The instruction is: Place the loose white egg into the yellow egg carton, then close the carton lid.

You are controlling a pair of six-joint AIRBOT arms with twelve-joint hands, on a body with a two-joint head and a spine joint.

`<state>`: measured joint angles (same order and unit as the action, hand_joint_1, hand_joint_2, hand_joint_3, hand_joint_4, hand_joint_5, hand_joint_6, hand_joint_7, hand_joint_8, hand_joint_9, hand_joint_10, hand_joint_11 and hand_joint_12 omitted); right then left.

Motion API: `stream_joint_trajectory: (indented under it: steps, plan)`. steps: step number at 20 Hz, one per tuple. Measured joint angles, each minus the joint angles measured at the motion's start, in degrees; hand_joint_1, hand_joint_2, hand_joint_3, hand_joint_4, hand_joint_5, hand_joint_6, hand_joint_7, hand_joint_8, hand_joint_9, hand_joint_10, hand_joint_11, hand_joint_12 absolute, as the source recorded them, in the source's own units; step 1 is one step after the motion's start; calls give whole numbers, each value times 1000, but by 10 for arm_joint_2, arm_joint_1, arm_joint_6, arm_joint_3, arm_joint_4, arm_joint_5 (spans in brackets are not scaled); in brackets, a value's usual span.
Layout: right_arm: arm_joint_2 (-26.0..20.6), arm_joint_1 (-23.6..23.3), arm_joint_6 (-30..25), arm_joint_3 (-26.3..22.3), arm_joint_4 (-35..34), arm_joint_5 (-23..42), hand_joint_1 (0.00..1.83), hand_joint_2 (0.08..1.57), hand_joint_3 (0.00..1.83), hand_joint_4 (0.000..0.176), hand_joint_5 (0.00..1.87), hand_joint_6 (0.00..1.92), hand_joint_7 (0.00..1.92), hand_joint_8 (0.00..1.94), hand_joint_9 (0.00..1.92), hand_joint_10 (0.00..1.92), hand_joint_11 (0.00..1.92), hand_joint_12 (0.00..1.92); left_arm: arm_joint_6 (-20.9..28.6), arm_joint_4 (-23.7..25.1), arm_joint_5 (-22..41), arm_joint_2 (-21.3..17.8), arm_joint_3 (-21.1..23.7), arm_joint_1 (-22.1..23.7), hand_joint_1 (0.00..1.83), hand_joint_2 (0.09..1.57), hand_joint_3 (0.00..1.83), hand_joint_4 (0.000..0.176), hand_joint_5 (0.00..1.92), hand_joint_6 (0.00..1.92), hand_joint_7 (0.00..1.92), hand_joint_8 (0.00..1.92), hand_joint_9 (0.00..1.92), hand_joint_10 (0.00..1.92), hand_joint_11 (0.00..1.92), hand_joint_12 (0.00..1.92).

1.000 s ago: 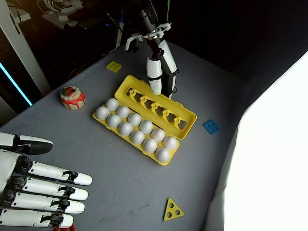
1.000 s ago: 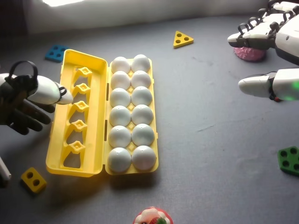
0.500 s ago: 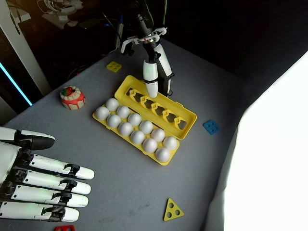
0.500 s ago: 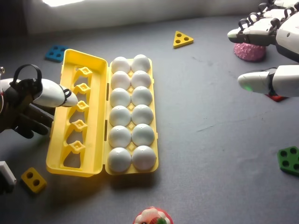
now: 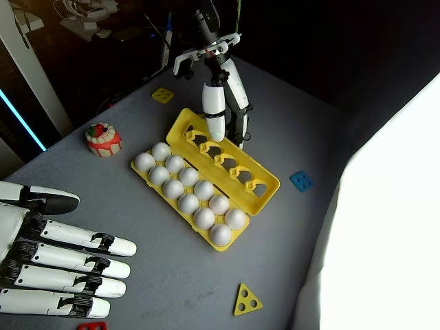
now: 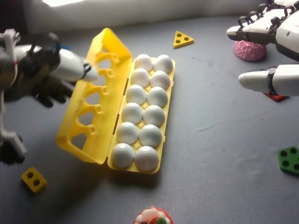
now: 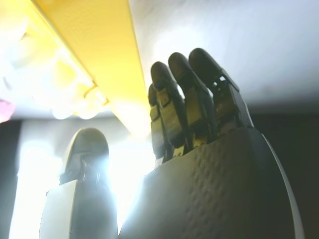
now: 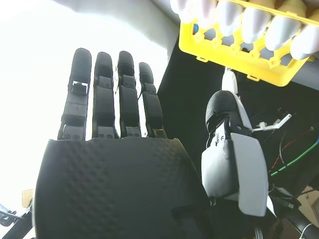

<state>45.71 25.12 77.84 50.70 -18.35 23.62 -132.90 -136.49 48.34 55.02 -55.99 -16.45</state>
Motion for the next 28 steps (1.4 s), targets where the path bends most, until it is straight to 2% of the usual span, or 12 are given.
stream_joint_trajectory:
  steps: [5,9,11,12,16,19,22,24,26,28]
  plan:
    - [0,0,0,-1,0,2,100,1221,1,0,307,6,351,0,251,75,0,949,-84,1,17,11,33,74,405,1280,0,0,480,4,605,6,342,613,45,1417]
    - [0,0,0,-1,0,5,98,1213,0,0,313,6,373,2,274,79,0,1060,-111,0,28,12,76,93,371,1280,1,1,493,5,611,7,351,623,61,1416]
    - [0,0,0,-1,0,6,95,1217,1,0,304,1,356,1,259,68,0,982,-118,-1,32,12,97,90,367,1283,1,5,486,1,610,6,354,617,76,1402]
    - [0,0,0,-1,0,6,80,1224,3,0,298,0,339,0,250,63,0,965,-119,0,32,12,105,86,372,1288,3,0,474,0,599,1,342,610,63,1396]
    - [0,0,0,-1,0,6,81,1217,0,0,295,5,340,0,248,57,0,958,-121,3,21,12,131,50,412,1277,0,0,494,4,611,4,350,608,67,1374]
    - [0,0,0,0,0,8,91,1210,0,0,306,9,347,3,246,55,0,1013,-122,10,11,23,132,33,405,1279,1,0,508,2,611,2,358,582,61,1389]
    - [0,0,0,-1,0,10,115,1214,0,0,300,5,352,1,253,51,0,910,-122,8,-10,38,133,18,366,1285,0,0,483,4,596,6,351,600,65,1372]
    - [0,0,0,-1,0,10,128,1209,0,0,311,8,348,1,273,53,0,908,-121,10,-20,42,133,8,351,1290,2,0,465,1,590,3,347,598,61,1369]
    - [0,0,0,-1,0,10,119,1208,0,0,300,1,363,4,285,54,0,952,-117,18,-28,44,133,-2,404,1281,0,0,488,7,608,9,373,583,83,1347]
    - [0,0,0,-1,1,11,120,1205,0,0,308,5,380,6,300,57,0,1030,-117,20,-33,45,133,-3,381,1286,1,0,481,3,599,4,362,571,61,1364]
